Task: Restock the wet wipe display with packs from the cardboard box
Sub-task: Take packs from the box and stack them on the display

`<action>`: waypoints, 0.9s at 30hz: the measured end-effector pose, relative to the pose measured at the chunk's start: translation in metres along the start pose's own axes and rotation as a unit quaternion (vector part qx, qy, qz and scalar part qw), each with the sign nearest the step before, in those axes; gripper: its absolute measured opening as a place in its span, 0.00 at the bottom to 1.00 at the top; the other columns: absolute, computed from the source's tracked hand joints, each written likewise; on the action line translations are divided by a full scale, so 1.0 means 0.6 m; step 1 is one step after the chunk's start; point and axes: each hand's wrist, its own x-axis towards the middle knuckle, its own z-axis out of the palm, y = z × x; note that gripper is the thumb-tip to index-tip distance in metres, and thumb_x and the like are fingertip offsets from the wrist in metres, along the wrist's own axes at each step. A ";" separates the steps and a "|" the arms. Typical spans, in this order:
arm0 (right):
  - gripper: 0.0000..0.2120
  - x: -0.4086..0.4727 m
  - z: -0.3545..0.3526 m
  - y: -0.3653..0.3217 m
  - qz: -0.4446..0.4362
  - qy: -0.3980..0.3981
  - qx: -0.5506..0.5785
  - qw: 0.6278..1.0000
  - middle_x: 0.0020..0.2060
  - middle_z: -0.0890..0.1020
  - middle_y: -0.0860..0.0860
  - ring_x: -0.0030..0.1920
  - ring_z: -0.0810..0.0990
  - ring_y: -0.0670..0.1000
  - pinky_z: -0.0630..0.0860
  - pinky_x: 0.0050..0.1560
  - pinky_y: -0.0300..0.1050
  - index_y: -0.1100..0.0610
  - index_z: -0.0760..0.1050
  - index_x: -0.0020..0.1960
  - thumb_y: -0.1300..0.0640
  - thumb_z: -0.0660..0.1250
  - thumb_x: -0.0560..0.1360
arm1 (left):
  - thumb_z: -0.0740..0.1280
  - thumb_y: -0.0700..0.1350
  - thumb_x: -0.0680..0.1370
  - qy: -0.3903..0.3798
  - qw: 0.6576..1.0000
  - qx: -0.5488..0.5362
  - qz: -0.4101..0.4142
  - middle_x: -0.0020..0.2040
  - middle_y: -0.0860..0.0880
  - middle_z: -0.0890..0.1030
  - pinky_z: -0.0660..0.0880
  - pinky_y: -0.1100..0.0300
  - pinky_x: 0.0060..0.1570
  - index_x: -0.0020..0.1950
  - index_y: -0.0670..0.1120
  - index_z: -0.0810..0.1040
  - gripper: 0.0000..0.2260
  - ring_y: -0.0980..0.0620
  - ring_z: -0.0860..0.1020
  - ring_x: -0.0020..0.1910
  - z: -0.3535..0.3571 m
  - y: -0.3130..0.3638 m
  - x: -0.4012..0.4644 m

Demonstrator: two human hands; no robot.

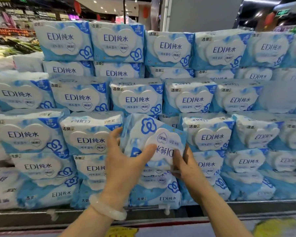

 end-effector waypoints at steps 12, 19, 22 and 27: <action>0.22 0.043 0.021 -0.074 -0.054 0.104 -0.273 0.955 0.45 0.75 0.45 0.49 0.76 0.50 0.73 0.47 0.41 0.54 0.72 0.58 0.51 0.75 0.68 | 0.75 0.59 0.62 -0.212 0.823 0.491 0.192 0.64 0.45 0.70 0.65 0.59 0.56 0.67 0.47 0.67 0.38 0.46 0.66 0.65 0.034 0.106 0.170; 0.53 0.119 0.027 -0.187 -0.275 -0.067 -0.625 0.727 0.77 0.52 0.51 0.78 0.48 0.53 0.43 0.77 0.59 0.46 0.47 0.78 0.46 0.77 0.64 | 0.75 0.59 0.61 -0.036 0.879 0.302 0.368 0.72 0.46 0.61 0.56 0.62 0.71 0.69 0.49 0.65 0.40 0.49 0.59 0.72 0.009 0.045 0.133; 0.55 0.133 0.059 -0.206 -0.272 -0.138 -0.681 0.666 0.74 0.59 0.50 0.75 0.57 0.52 0.45 0.76 0.59 0.45 0.47 0.77 0.44 0.77 0.61 | 0.74 0.56 0.65 0.108 0.939 0.174 0.278 0.55 0.52 0.69 0.68 0.62 0.60 0.59 0.50 0.67 0.28 0.53 0.69 0.56 0.004 -0.044 0.057; 0.53 0.123 0.075 -0.201 -0.271 -0.123 -0.655 0.695 0.66 0.63 0.53 0.68 0.62 0.55 0.64 0.68 0.53 0.46 0.53 0.75 0.47 0.80 0.58 | 0.76 0.43 0.69 -0.067 0.961 -0.025 -0.268 0.42 0.47 0.79 0.72 0.68 0.35 0.58 0.39 0.74 0.22 0.52 0.76 0.39 0.021 -0.111 0.013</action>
